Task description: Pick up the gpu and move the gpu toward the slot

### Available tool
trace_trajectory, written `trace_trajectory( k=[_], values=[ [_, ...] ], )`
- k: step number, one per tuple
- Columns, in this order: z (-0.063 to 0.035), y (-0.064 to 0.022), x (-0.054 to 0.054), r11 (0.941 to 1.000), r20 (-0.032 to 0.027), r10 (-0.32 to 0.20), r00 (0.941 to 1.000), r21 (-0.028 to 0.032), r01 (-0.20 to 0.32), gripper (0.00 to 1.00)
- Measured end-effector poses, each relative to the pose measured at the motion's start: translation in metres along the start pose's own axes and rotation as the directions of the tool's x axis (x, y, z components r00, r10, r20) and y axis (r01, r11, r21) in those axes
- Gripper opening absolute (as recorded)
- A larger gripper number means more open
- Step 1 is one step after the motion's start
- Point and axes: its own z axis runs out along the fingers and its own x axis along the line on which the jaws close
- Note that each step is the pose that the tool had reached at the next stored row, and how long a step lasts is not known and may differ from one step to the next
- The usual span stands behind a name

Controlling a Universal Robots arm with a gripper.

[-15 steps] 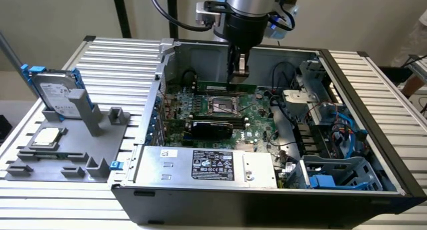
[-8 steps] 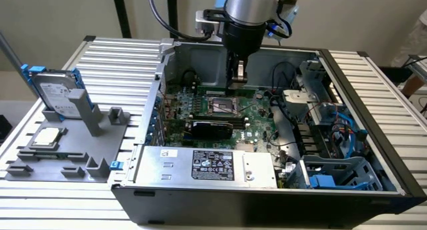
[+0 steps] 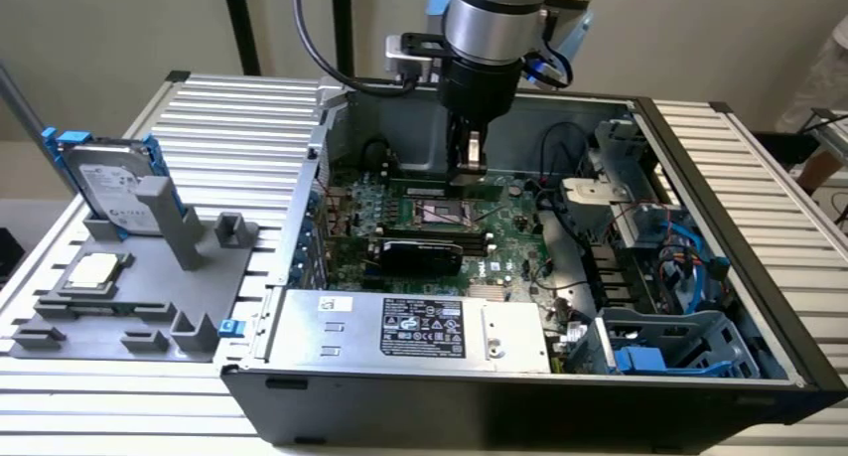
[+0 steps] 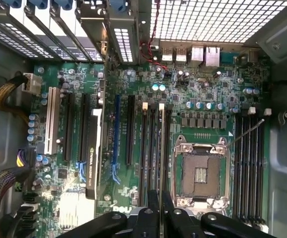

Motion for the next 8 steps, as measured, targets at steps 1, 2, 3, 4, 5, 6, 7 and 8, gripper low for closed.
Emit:
trace_trajectory(
  k=[1, 2, 3, 4, 5, 6, 7, 8],
  values=[
    [0.0018, 0.0002, 0.000, 1.0000, 0.0000, 0.000, 1.0000, 0.0000, 0.000, 0.14],
    [0.0036, 0.0003, 0.000, 1.0000, 0.0001, 0.000, 1.0000, 0.0001, 0.000, 0.14],
    [0.0056, 0.0005, 0.000, 1.0000, 0.0001, 0.000, 1.0000, 0.0001, 0.000, 0.14],
    [0.0074, 0.0006, 0.000, 1.0000, 0.0000, 0.000, 1.0000, 0.0000, 0.000, 0.14],
    [0.0091, 0.0007, 0.000, 1.0000, 0.0000, 0.000, 1.0000, 0.0000, 0.000, 0.14],
    [0.0110, 0.0008, 0.000, 1.0000, 0.0000, 0.000, 1.0000, 0.0000, 0.000, 0.14],
    [0.0128, 0.0009, 0.000, 1.0000, 0.0002, 0.000, 1.0000, 0.0001, 0.000, 0.14],
    [0.0146, 0.0009, 0.000, 1.0000, 0.0001, 0.000, 1.0000, 0.0001, 0.000, 0.14]
  ],
)
